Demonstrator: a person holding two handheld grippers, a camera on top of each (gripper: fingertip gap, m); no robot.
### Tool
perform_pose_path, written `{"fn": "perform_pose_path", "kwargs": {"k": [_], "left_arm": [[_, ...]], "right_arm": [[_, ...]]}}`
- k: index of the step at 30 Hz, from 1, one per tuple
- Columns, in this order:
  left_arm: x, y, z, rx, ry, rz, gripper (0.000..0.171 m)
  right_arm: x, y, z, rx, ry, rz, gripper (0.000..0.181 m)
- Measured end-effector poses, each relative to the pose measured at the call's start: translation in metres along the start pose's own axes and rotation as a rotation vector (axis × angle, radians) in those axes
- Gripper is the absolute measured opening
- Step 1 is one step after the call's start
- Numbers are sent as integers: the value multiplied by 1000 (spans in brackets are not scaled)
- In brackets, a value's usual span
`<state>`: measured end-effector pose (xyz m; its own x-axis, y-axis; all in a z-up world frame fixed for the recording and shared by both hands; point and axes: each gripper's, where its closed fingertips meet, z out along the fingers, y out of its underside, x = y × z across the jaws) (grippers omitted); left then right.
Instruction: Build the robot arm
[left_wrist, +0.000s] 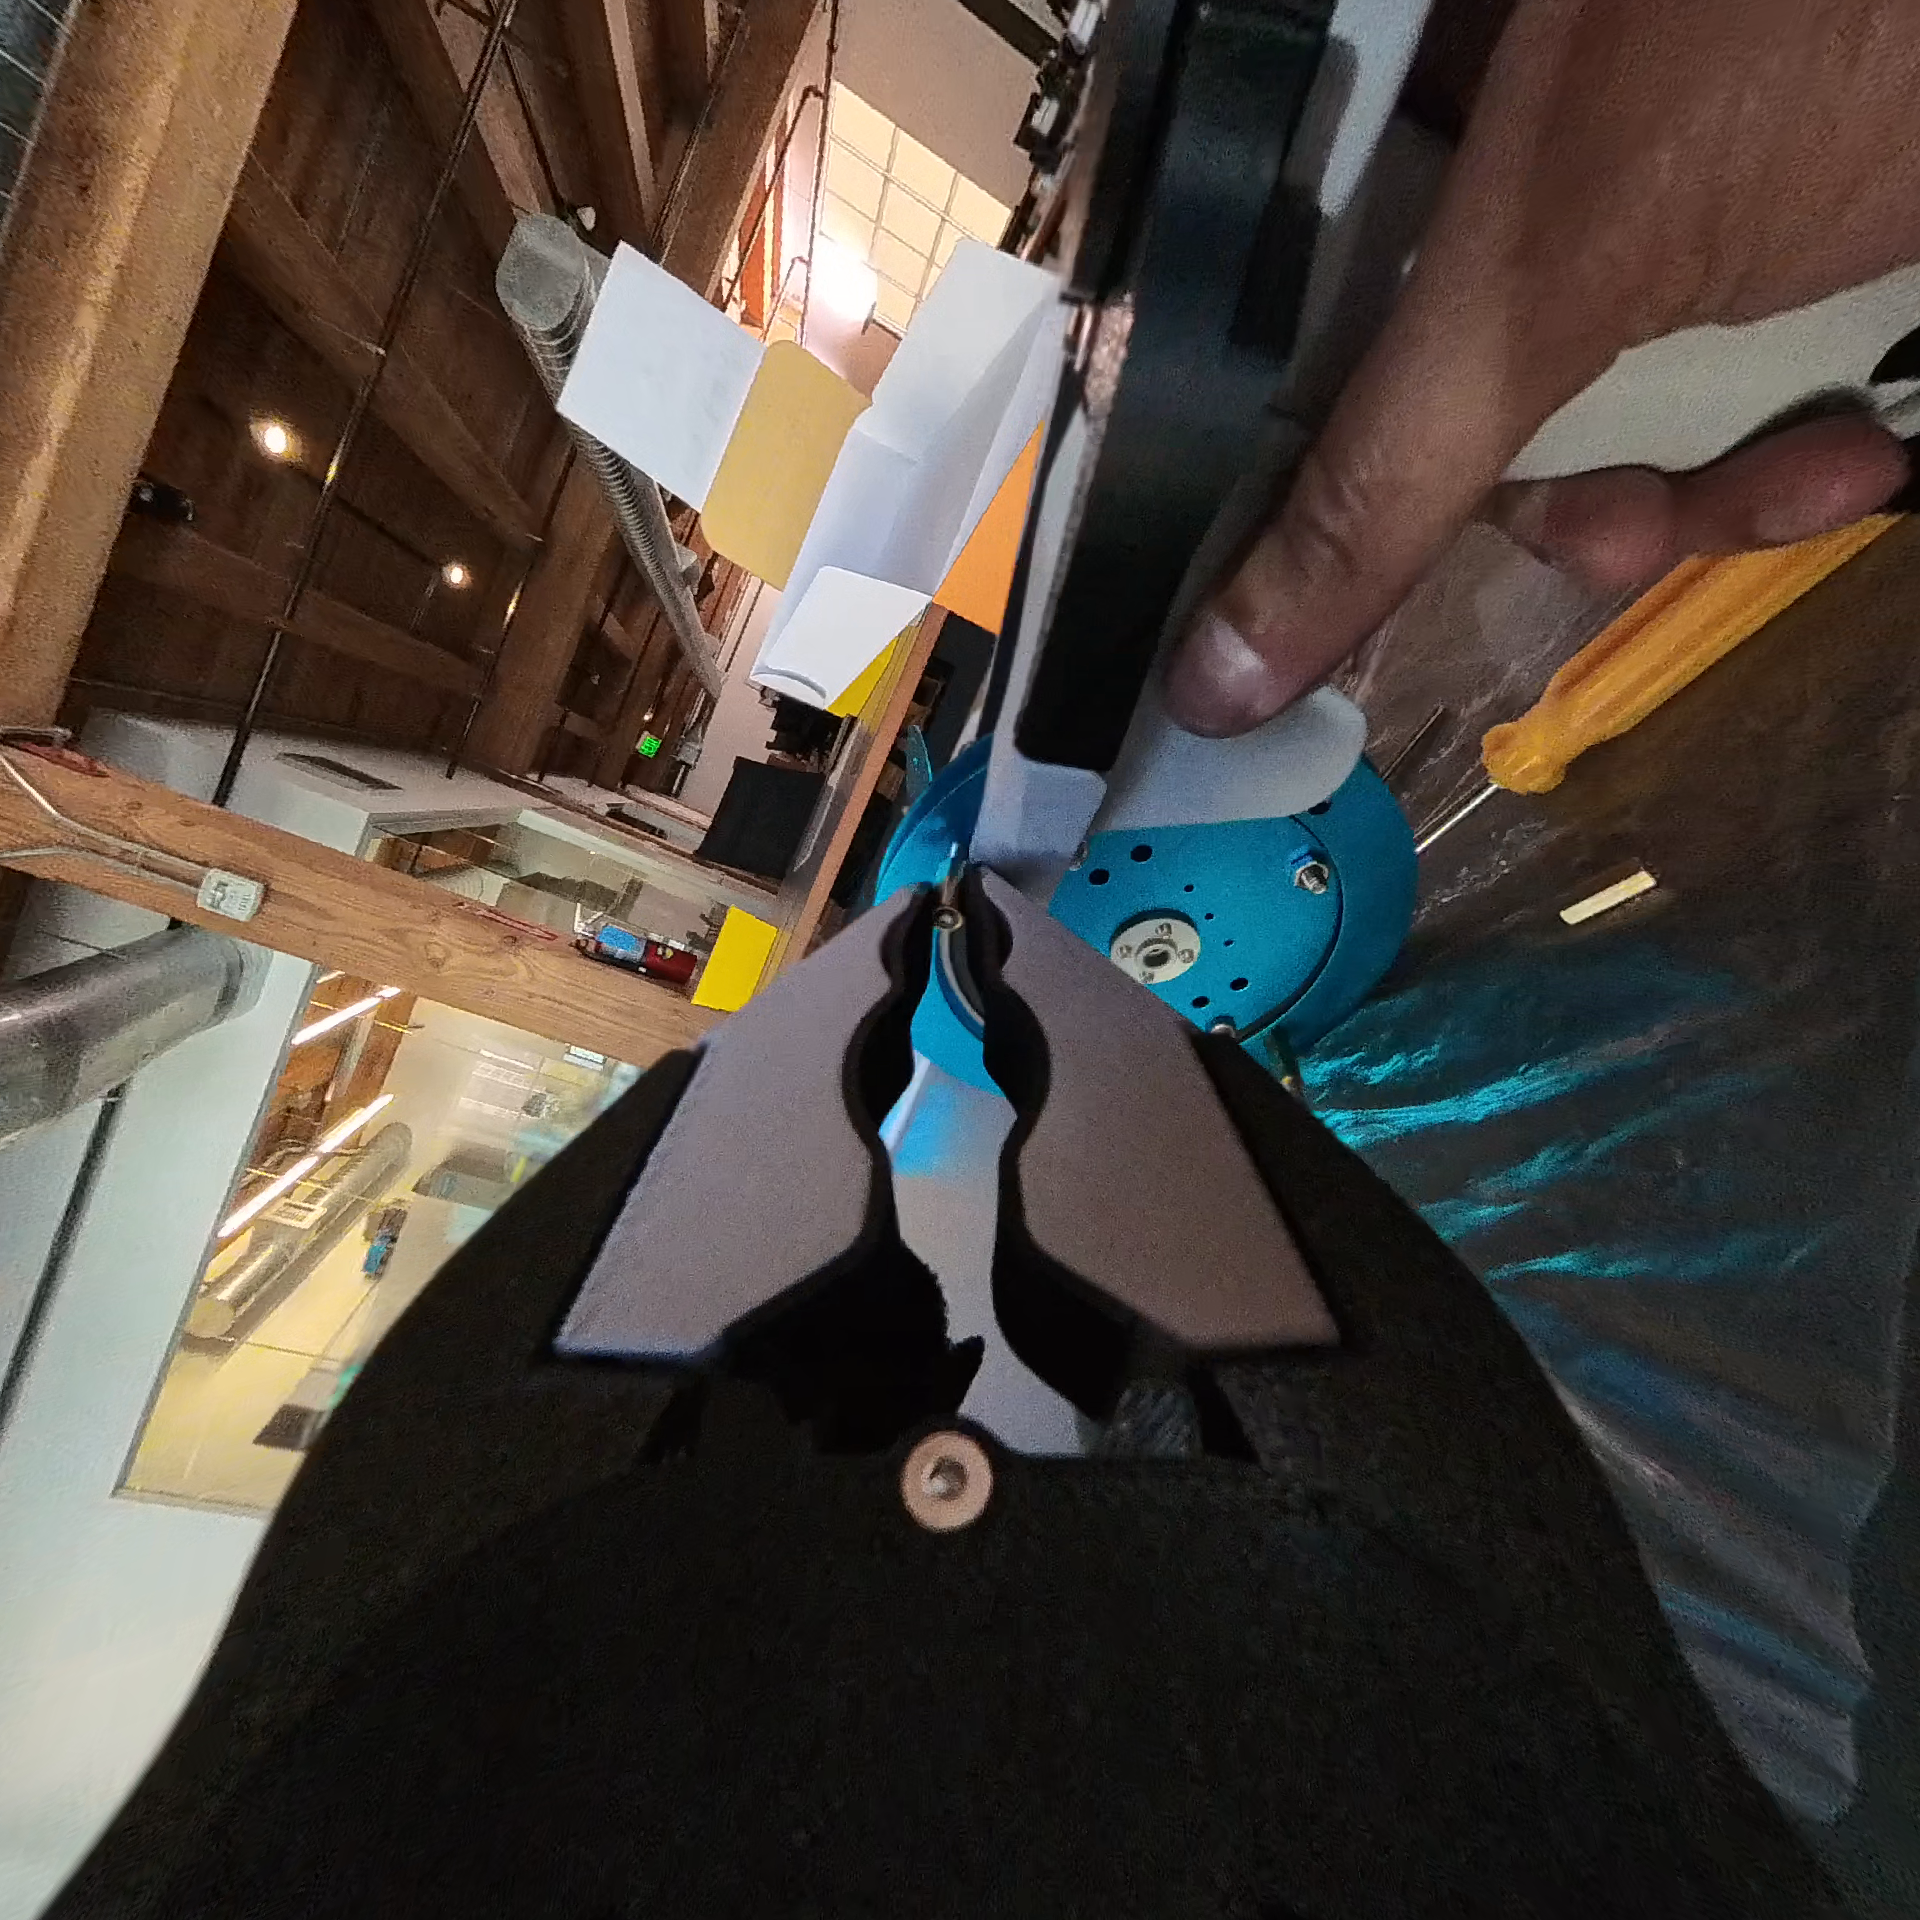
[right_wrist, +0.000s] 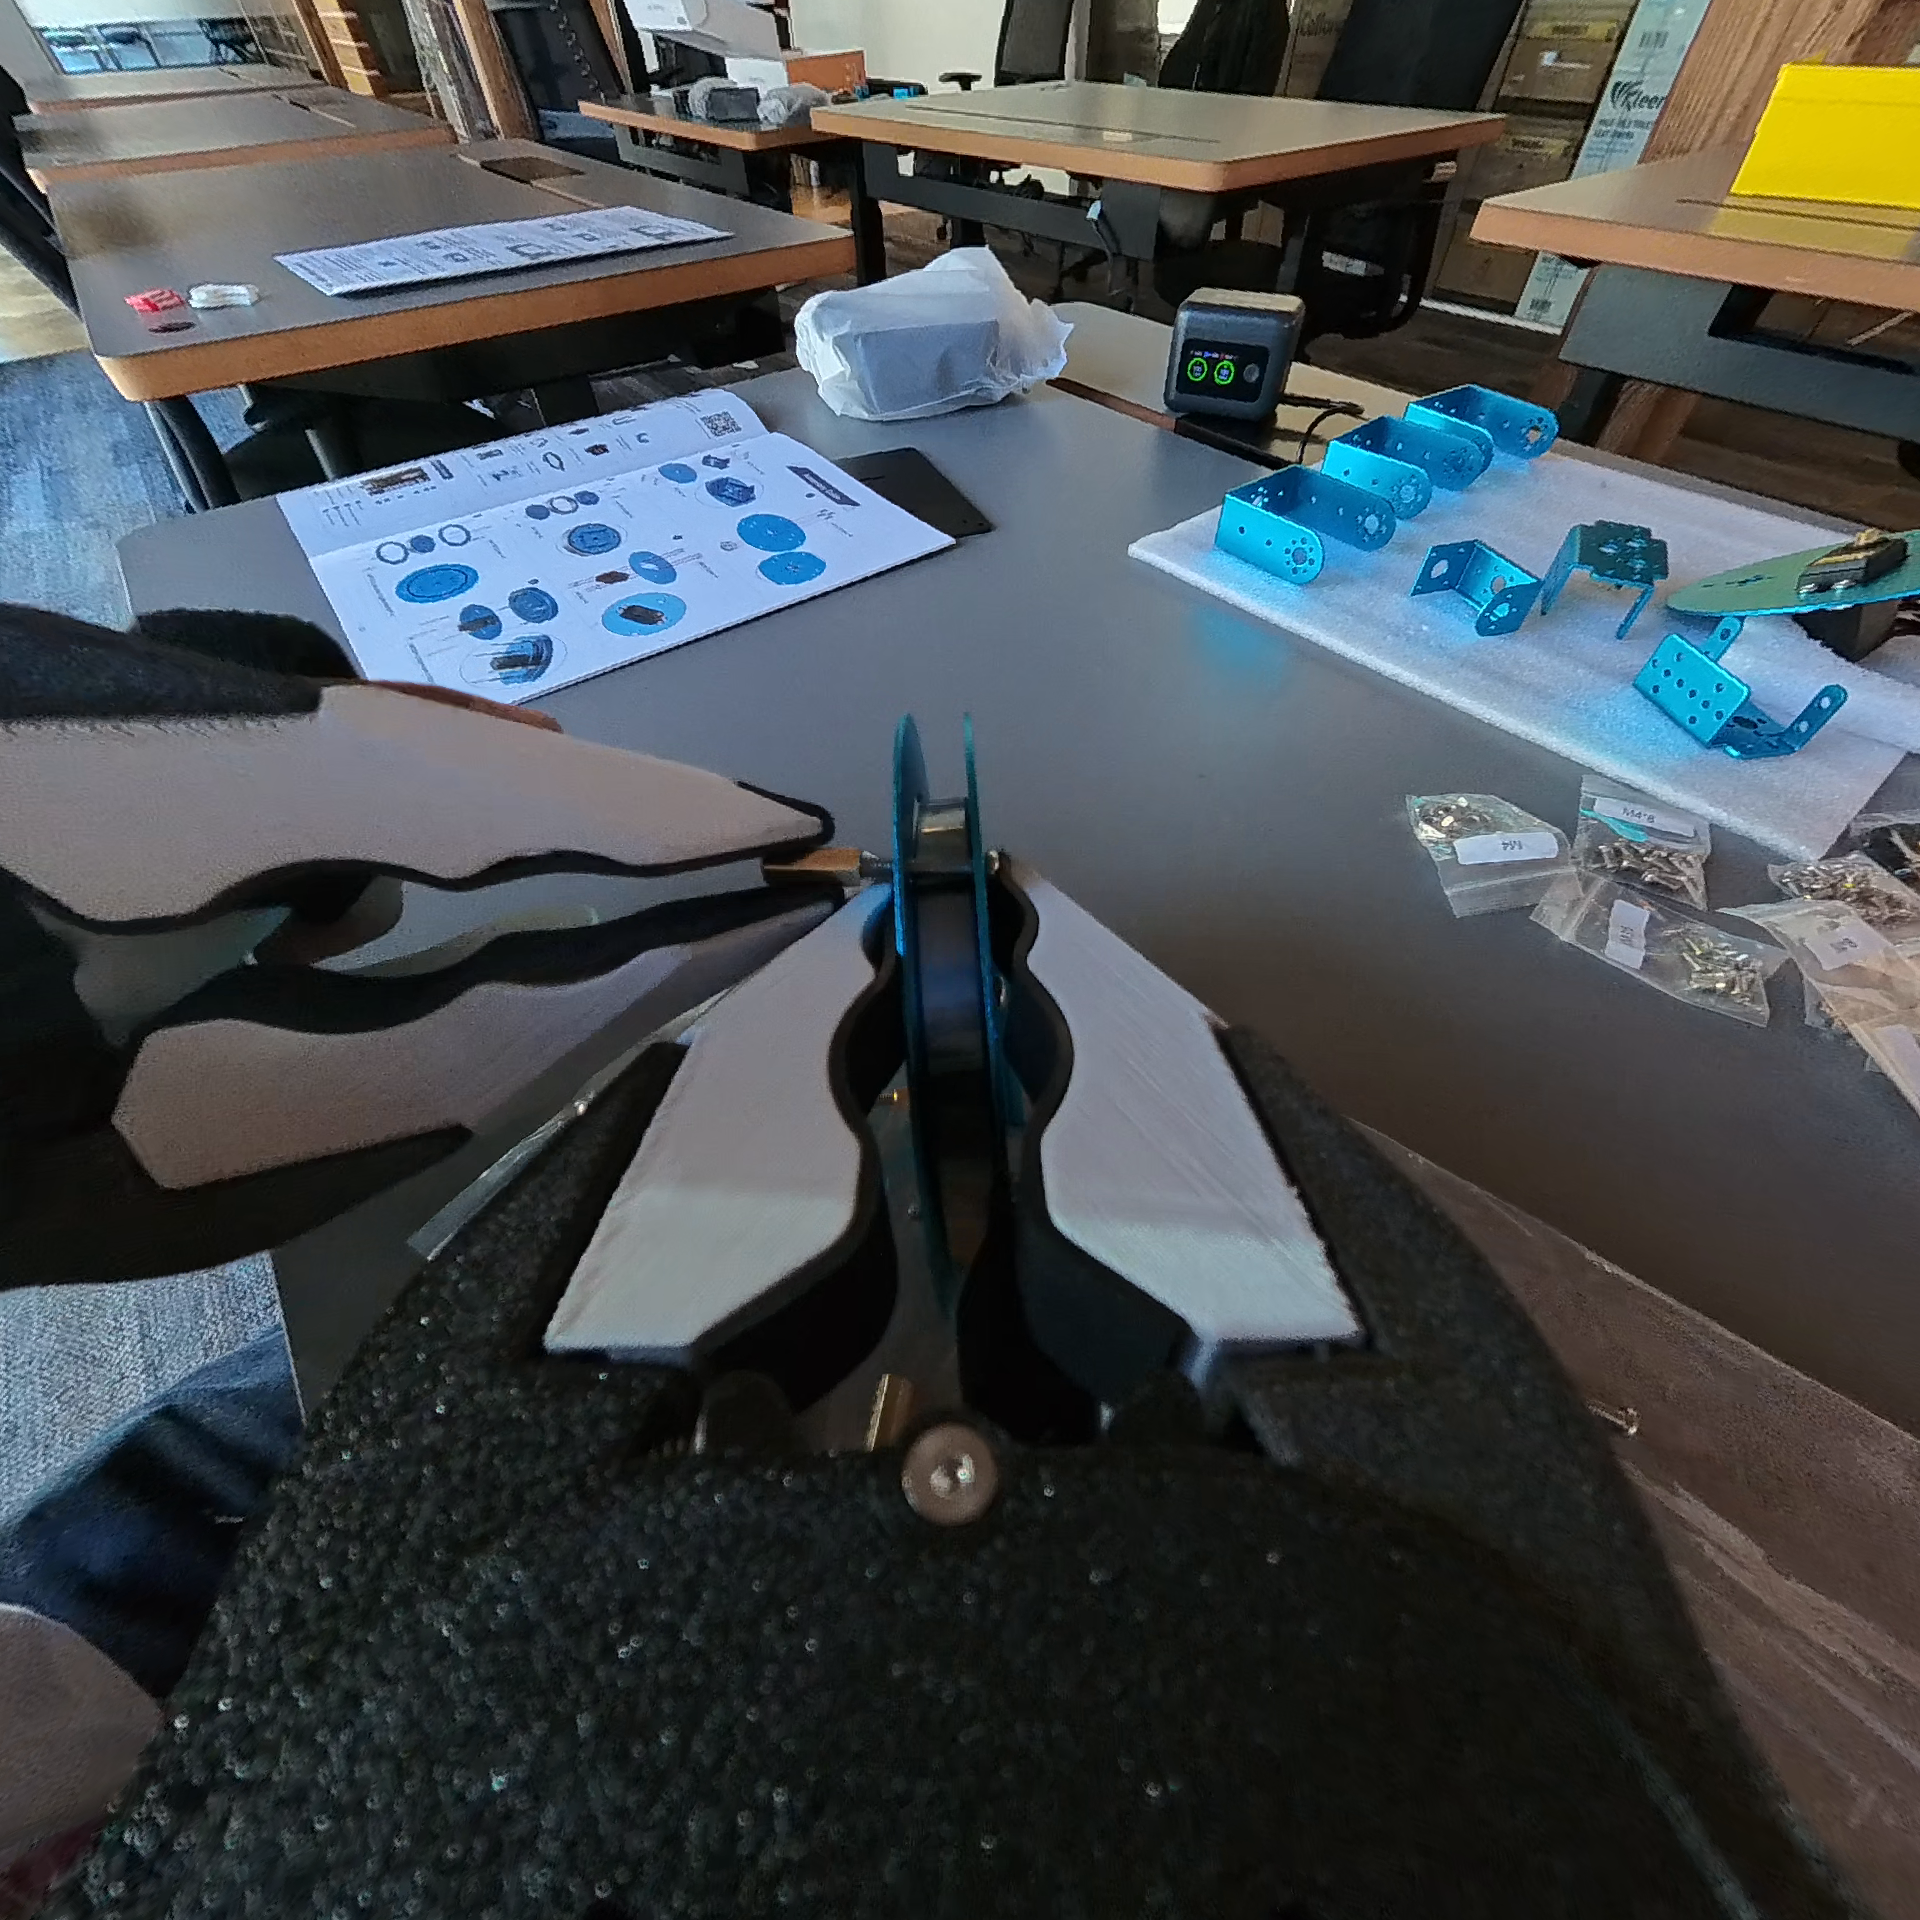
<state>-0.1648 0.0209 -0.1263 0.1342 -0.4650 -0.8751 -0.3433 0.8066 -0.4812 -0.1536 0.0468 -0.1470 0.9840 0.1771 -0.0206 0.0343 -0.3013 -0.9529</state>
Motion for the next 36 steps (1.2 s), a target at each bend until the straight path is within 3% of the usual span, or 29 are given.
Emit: {"fn": "perform_pose_path", "kwargs": {"k": [2, 4, 7, 10, 12, 14, 16, 18, 22, 24, 30, 34, 36], "left_arm": [[0, 0, 0, 4, 56, -155, 5], [1, -2, -3, 33, 185, -427, 6], [-18, 1, -10, 126, 330, -826, 30], [-26, 9, -10, 213, 529, -1052, 45], [-18, 9, -12, 244, 679, -1070, 47], [-6, 11, -10, 222, 737, -987, 47], [6, 11, -10, 193, 797, -920, 37], [9, 8, -12, 208, 826, -927, 25], [11, 11, -14, 193, 817, -916, 20], [9, 15, -12, 178, 803, -928, 13], [7, 19, -6, 125, 755, -993, 12], [4, 23, -1, 58, 663, -1078, 12], [4, 24, -1, 49, 609, -1116, 12]], "right_arm": [[-1, 0, 0, 3, -19, 0, 14], [-3, 0, 0, 11, -84, -3, 14], [-10, -1, -2, -2, -279, 55, 13], [-17, 0, -4, -44, -474, 14, 13], [-25, 2, -6, -84, -589, -84, 14], [-33, 5, -10, -127, -681, -181, 13], [-39, 7, -12, -157, -753, -257, 16], [-37, 7, -11, -175, -779, -285, 13], [-37, 7, -11, -191, -828, -266, 13], [-32, 6, -6, -174, -794, -250, 18], [-1, -1, -7, -99, -556, -156, 40], [14, -6, -27, -41, -314, -143, 38], [2, -7, -37, 0, -259, -146, 35]]}}
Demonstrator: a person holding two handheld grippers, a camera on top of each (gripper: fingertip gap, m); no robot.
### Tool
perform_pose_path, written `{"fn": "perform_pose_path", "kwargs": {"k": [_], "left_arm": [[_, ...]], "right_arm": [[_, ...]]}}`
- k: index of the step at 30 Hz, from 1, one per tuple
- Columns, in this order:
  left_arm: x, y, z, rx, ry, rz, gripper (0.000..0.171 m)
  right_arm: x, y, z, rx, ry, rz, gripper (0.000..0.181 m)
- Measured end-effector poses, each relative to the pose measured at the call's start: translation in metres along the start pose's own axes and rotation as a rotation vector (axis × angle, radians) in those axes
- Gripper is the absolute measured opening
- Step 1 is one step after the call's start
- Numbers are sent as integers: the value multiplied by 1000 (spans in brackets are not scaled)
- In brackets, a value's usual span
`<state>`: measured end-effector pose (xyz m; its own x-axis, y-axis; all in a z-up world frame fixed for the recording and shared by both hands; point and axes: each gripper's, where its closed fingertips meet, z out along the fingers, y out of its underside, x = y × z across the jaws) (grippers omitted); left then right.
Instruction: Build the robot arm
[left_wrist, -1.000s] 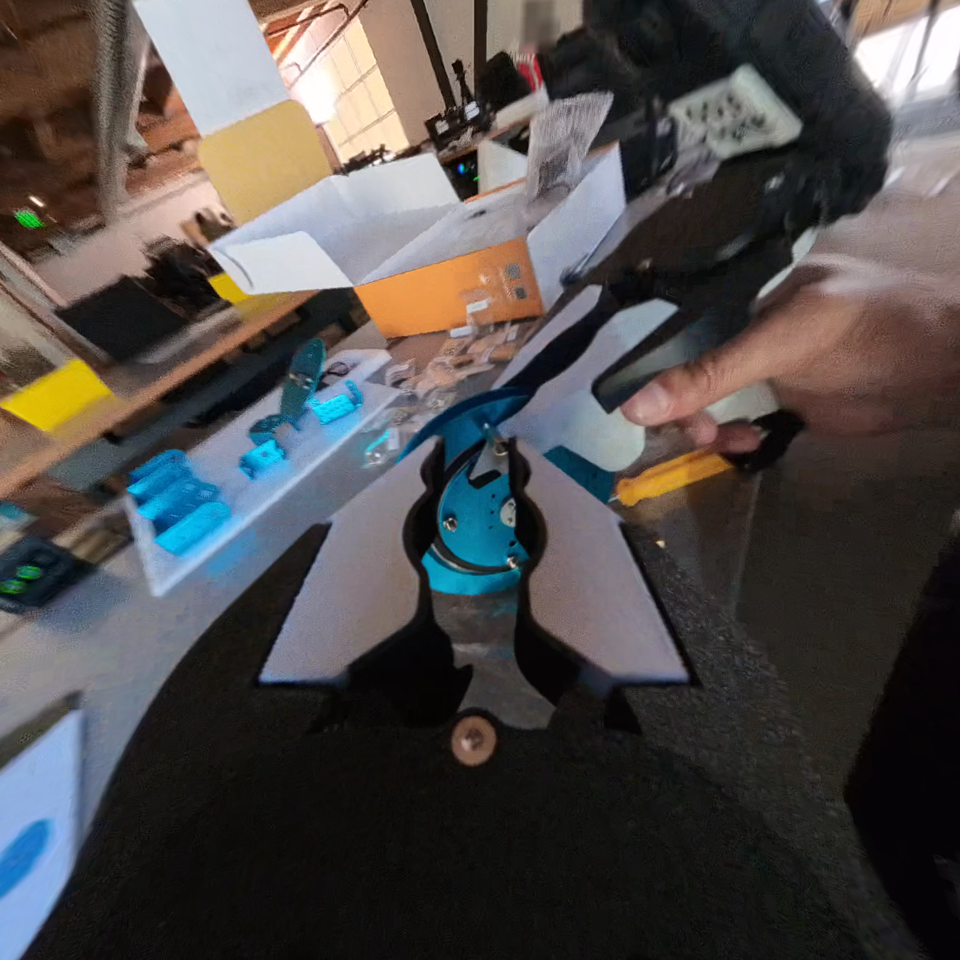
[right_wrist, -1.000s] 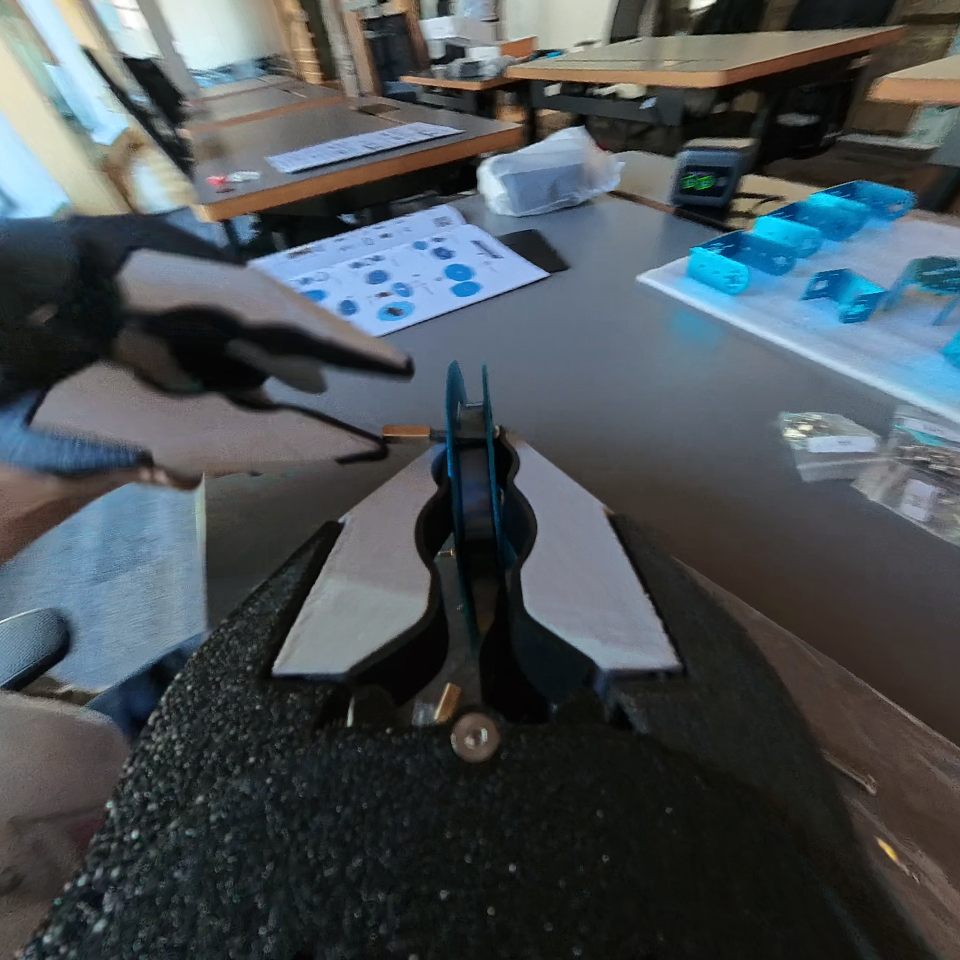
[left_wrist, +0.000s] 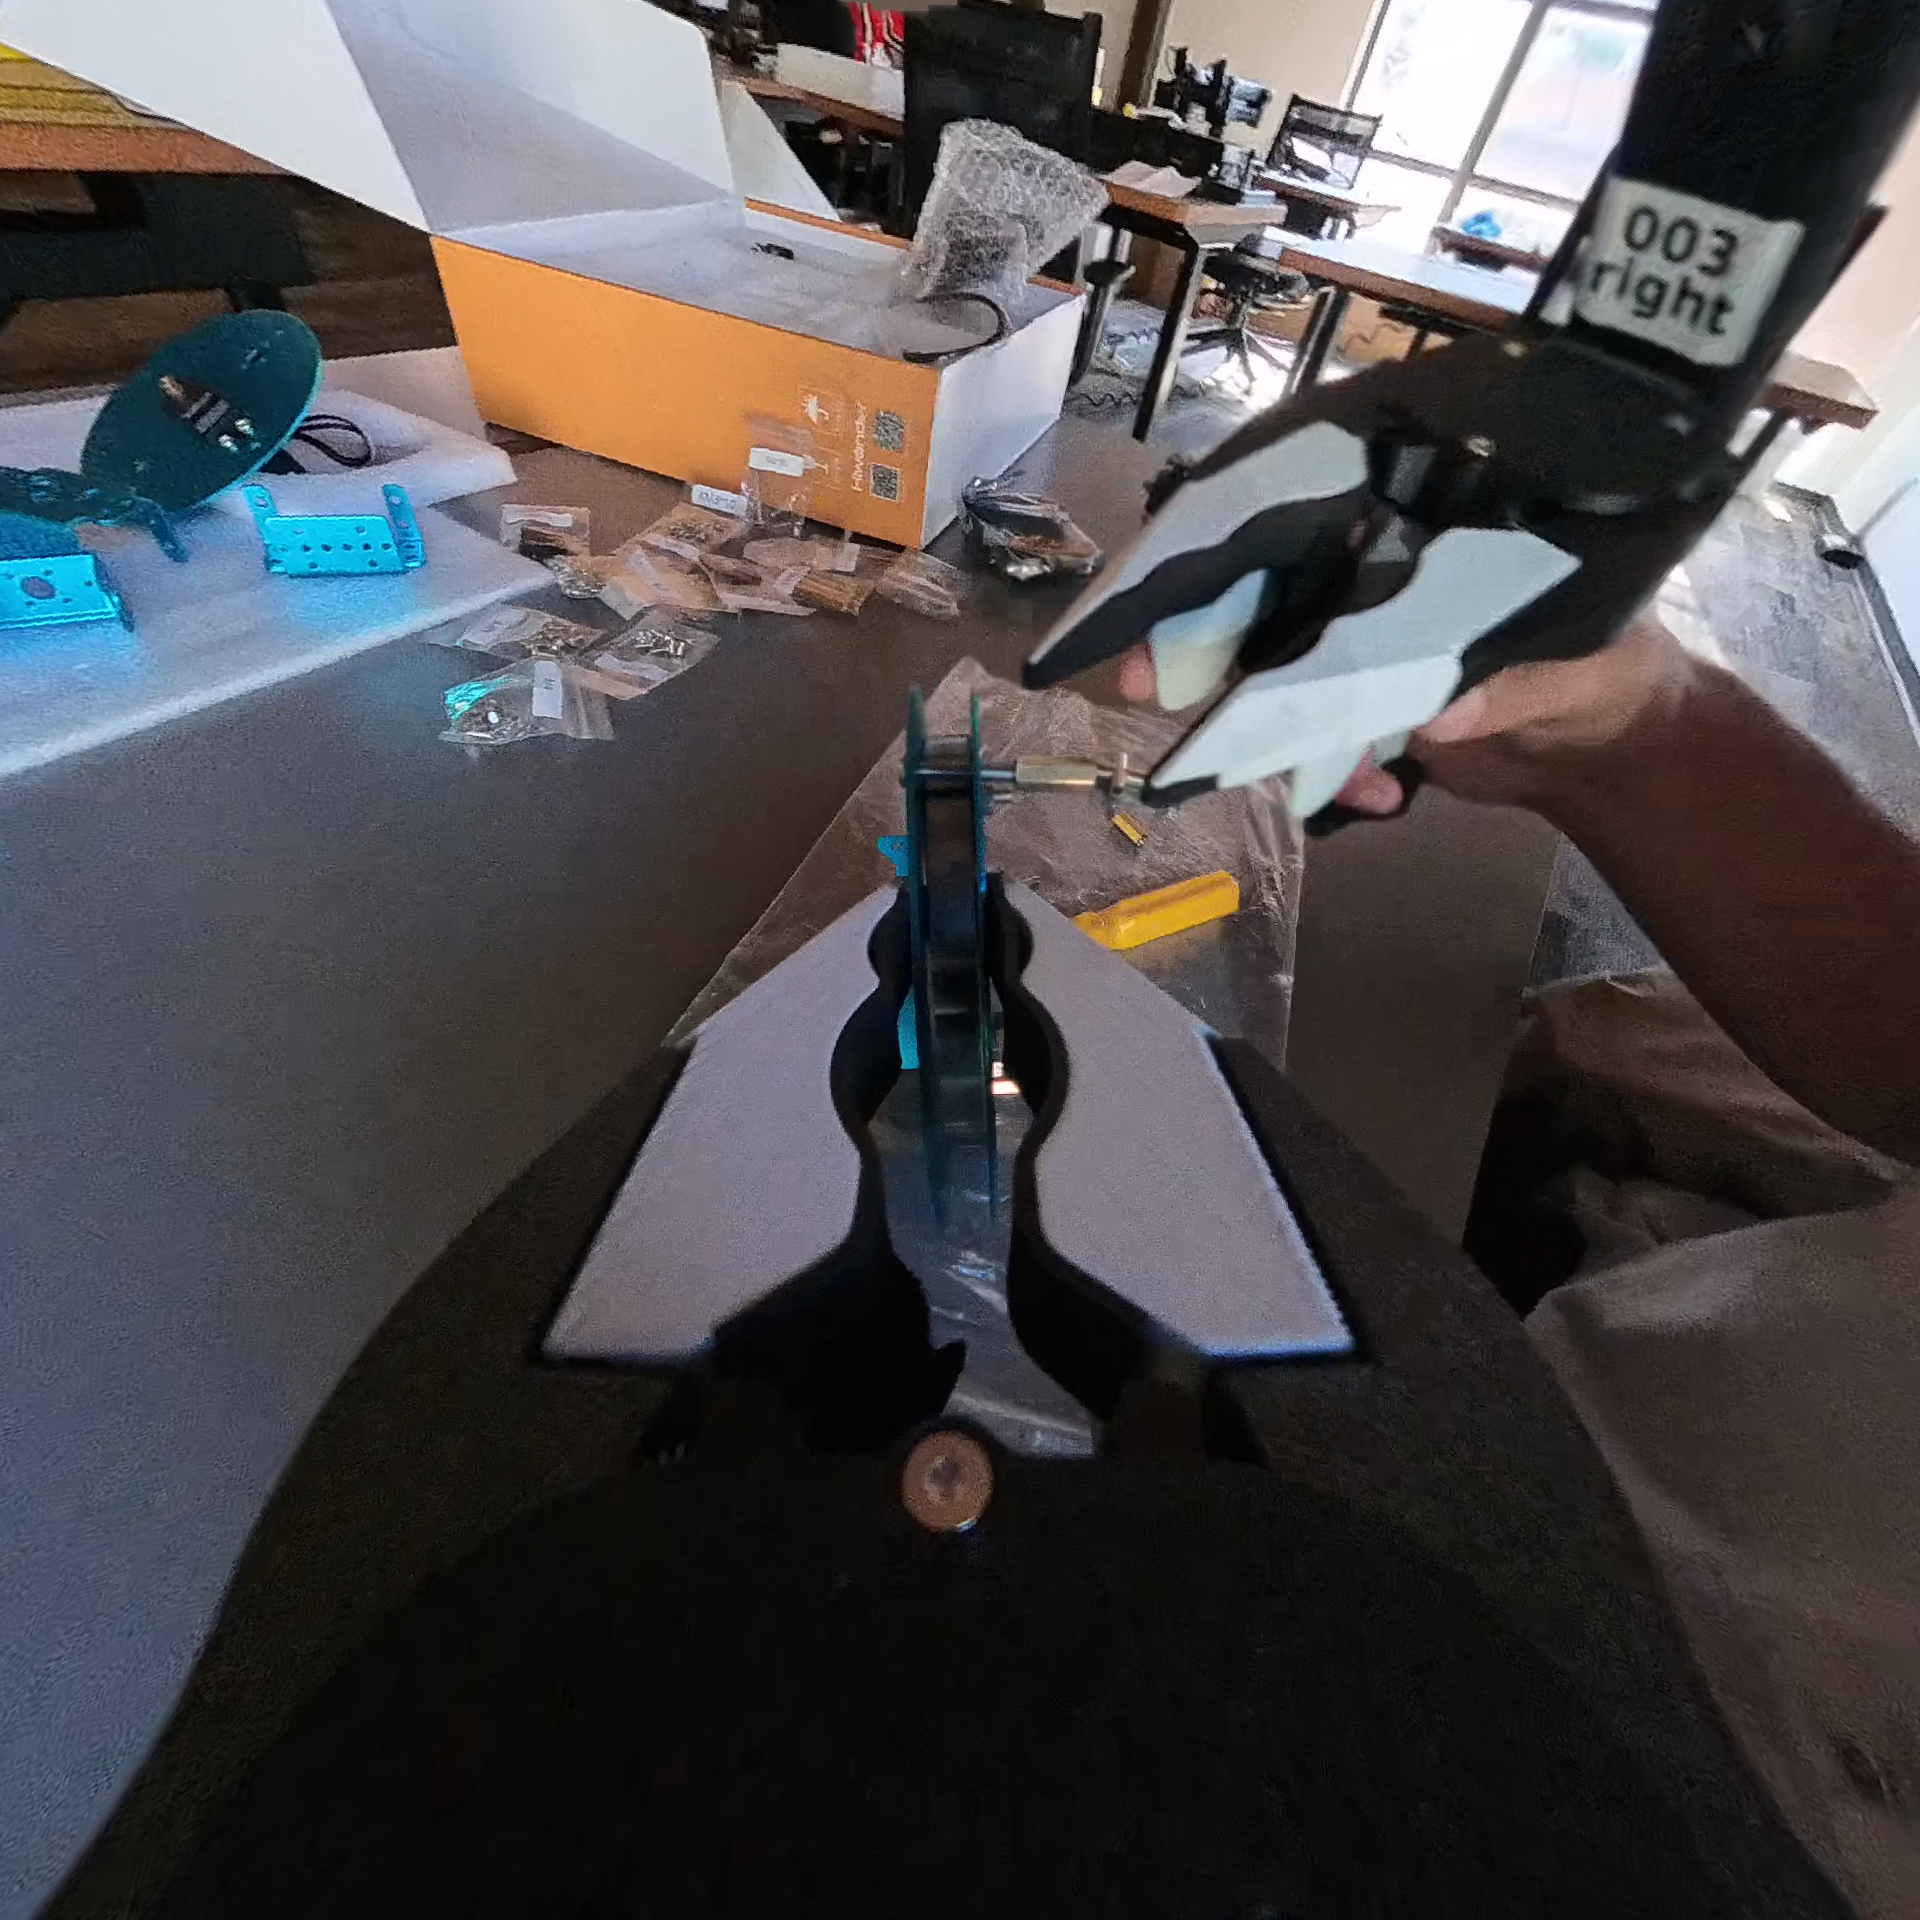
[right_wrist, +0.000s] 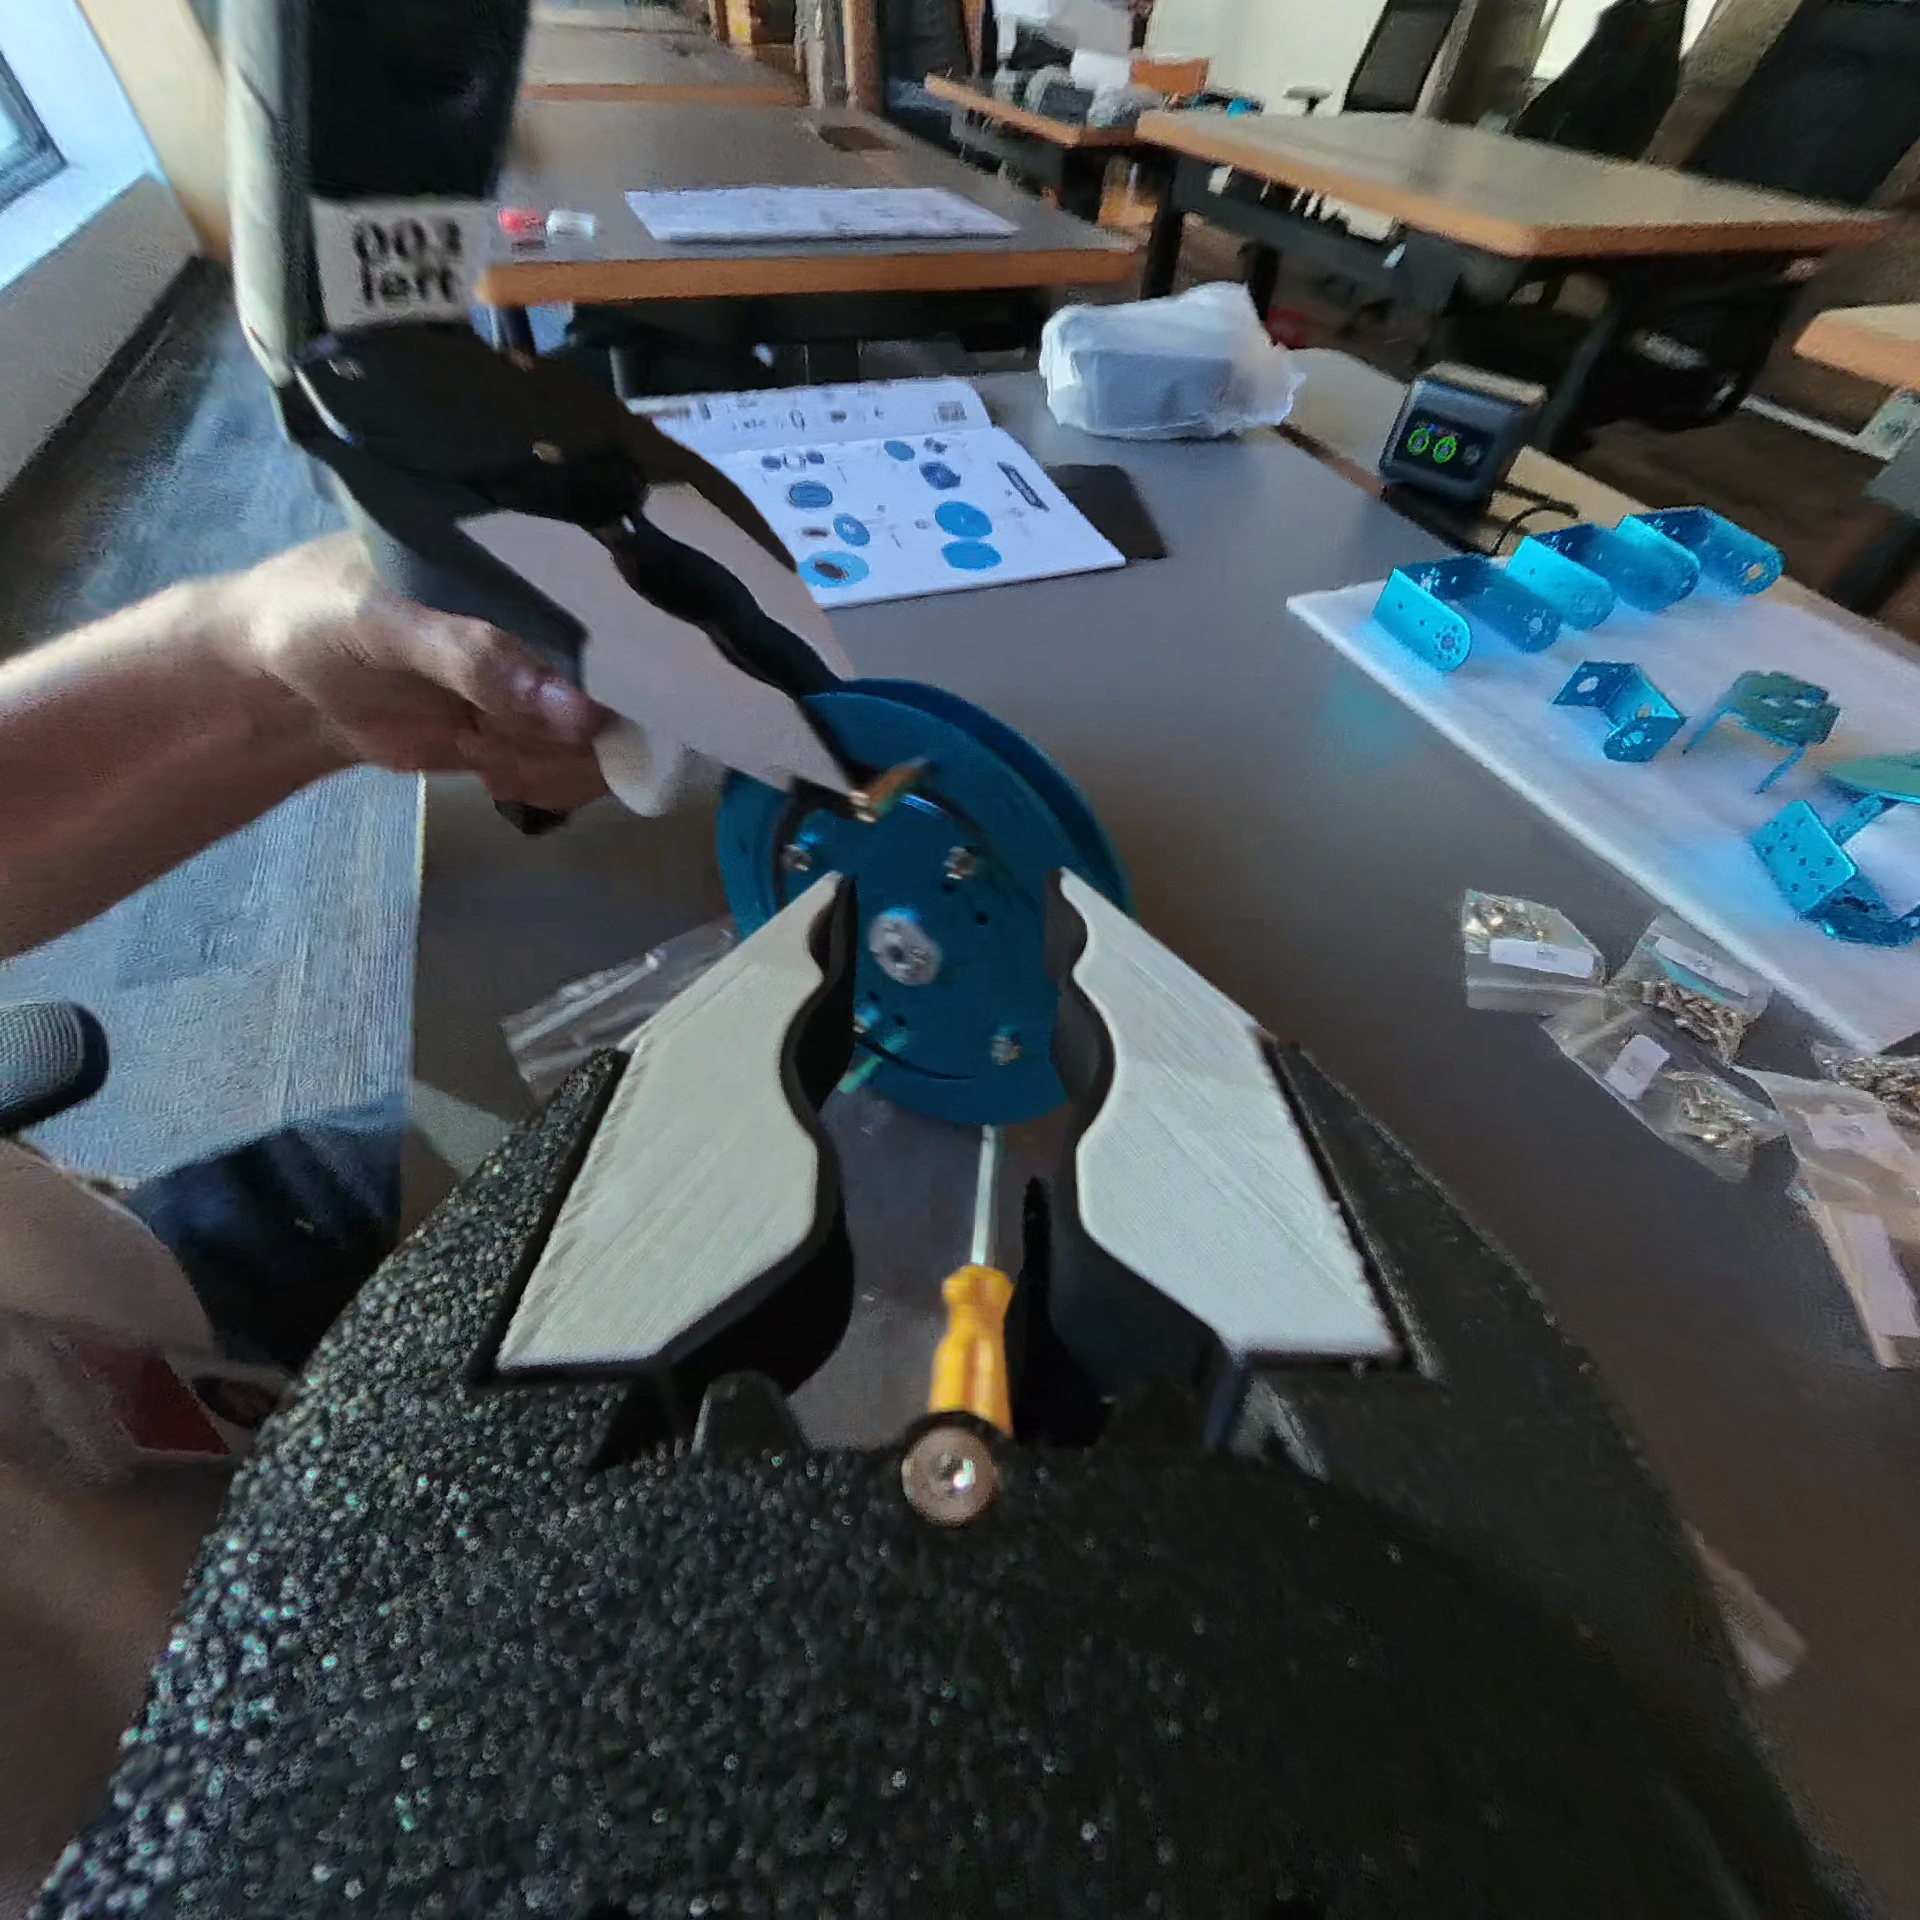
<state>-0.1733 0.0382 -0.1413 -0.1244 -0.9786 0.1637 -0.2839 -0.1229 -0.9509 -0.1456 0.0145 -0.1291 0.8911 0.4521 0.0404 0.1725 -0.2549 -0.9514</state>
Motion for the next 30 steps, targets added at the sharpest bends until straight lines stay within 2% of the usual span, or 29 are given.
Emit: {"fn": "perform_pose_path", "kwargs": {"k": [5, 7, 9, 11, 13, 15, 18, 19, 20, 23, 27, 30], "left_arm": [[2, 2, -4, 57, -45, -56, 12], [-1, 4, -8, 70, -59, -79, 12], [-5, 8, -15, 71, -58, -93, 12], [-6, 13, -22, 60, -31, -93, 14], [-7, 16, -27, 45, -16, -75, 15], [-7, 16, -29, 43, 16, -74, 16], [-8, 19, -32, 21, 55, -64, 16], [-7, 20, -33, 8, 69, -43, 15], [-7, 22, -33, -9, 84, -33, 14], [-8, 26, -35, -71, 111, -10, 14], [-14, 31, -36, -147, 63, 93, 22], [3, 28, -31, -135, 140, 134, 20]], "right_arm": [[-18, -6, 12, 44, 150, 7, 27], [-10, 7, 18, -24, 203, -19, 29], [1, 11, 17, -33, 218, 11, 35], [4, 10, 16, -16, 127, 80, 49], [11, 21, 22, -59, 27, 89, 74], [8, 38, 32, -165, -118, 35, 75], [18, 35, 46, -153, -212, -95, 56], [18, 35, 50, -153, -272, -100, 57], [13, 36, 52, -186, -354, -74, 56], [-5, 16, 50, -176, -576, 16, 26], [-20, 11, 36, -210, -690, -20, 14], [-25, 12, 31, -167, -706, -49, 13]]}}
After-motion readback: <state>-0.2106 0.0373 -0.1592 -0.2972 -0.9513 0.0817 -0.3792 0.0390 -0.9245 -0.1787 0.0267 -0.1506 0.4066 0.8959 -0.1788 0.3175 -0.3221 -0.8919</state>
